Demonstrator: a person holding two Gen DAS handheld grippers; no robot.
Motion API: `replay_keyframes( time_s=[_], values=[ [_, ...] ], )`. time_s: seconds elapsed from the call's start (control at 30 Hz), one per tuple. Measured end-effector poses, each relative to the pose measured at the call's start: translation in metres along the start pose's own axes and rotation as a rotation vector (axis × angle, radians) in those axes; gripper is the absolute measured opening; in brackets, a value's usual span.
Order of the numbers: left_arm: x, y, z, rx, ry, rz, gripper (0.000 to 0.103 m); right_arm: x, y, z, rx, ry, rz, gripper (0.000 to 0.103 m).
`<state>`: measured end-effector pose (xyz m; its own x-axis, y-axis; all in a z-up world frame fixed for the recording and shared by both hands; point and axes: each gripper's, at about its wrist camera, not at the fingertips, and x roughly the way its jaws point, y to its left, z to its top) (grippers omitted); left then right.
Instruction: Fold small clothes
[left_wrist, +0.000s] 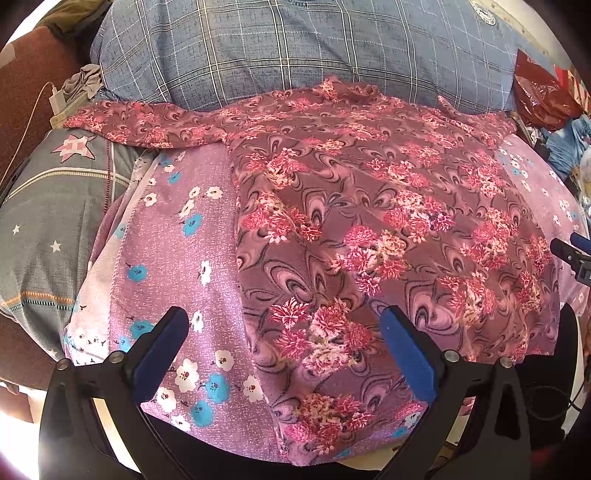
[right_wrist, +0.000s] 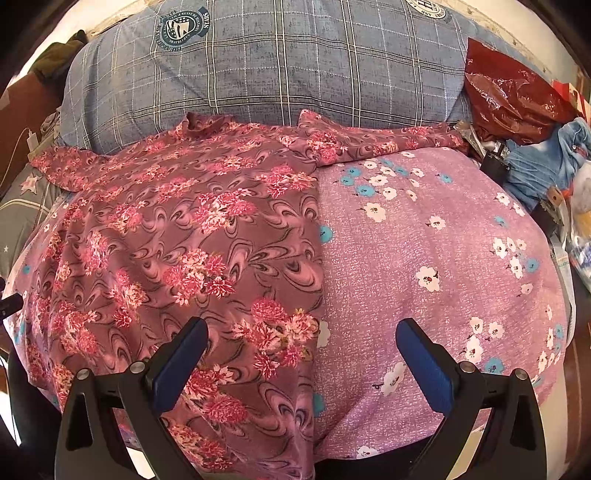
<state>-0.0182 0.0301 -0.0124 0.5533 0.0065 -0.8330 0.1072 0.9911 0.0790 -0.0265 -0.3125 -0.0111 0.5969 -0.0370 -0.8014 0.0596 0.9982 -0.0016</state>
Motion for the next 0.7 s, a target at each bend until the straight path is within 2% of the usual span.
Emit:
replay_keyframes(
  time_s=[0.4,0.63,0.7],
  values=[
    [0.008,0.001,0.001,-0.014,0.024,-0.013,0.103,0.005,-0.002,-0.002,0.008,0.012,0.012,0.102],
    [0.014,0.047,0.000,-0.162,0.090,-0.003,0.103,0.011,-0.025,-0.008,0.079,0.042,0.039,0.102],
    [0.020,0.052,-0.006,-0.184,0.126,-0.028,0.103,0.015,-0.034,-0.013,0.107,0.056,0.039,0.102]
  ],
)
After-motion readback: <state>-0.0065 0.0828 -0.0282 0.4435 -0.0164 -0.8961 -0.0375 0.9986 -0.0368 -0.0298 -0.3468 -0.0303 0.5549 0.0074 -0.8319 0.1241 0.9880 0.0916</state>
